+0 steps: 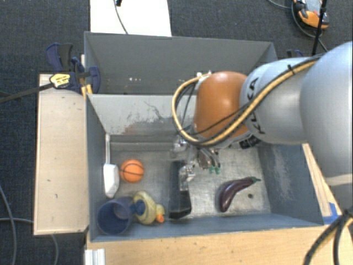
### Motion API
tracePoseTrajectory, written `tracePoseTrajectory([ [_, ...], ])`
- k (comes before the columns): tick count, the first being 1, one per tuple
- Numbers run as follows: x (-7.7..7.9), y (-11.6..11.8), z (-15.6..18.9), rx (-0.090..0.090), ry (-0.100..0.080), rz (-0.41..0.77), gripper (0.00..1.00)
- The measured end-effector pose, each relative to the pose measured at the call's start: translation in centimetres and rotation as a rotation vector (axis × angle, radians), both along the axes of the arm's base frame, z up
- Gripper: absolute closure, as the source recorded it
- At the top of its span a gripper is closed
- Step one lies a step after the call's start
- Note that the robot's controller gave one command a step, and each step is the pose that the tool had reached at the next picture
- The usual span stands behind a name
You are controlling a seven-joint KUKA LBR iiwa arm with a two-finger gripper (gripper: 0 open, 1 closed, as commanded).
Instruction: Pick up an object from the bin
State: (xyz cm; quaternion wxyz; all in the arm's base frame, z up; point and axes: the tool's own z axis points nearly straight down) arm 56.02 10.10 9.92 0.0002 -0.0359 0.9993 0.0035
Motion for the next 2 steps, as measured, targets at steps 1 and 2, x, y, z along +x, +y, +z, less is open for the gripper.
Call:
tracePoseTrajectory([
  [1,0.6,-0.3,1.4,-0.001,-0.032,-0.051,1.0],
  [2,0.6,-0.3,4.2,-0.006,-0.008,-0.011,0.0],
])
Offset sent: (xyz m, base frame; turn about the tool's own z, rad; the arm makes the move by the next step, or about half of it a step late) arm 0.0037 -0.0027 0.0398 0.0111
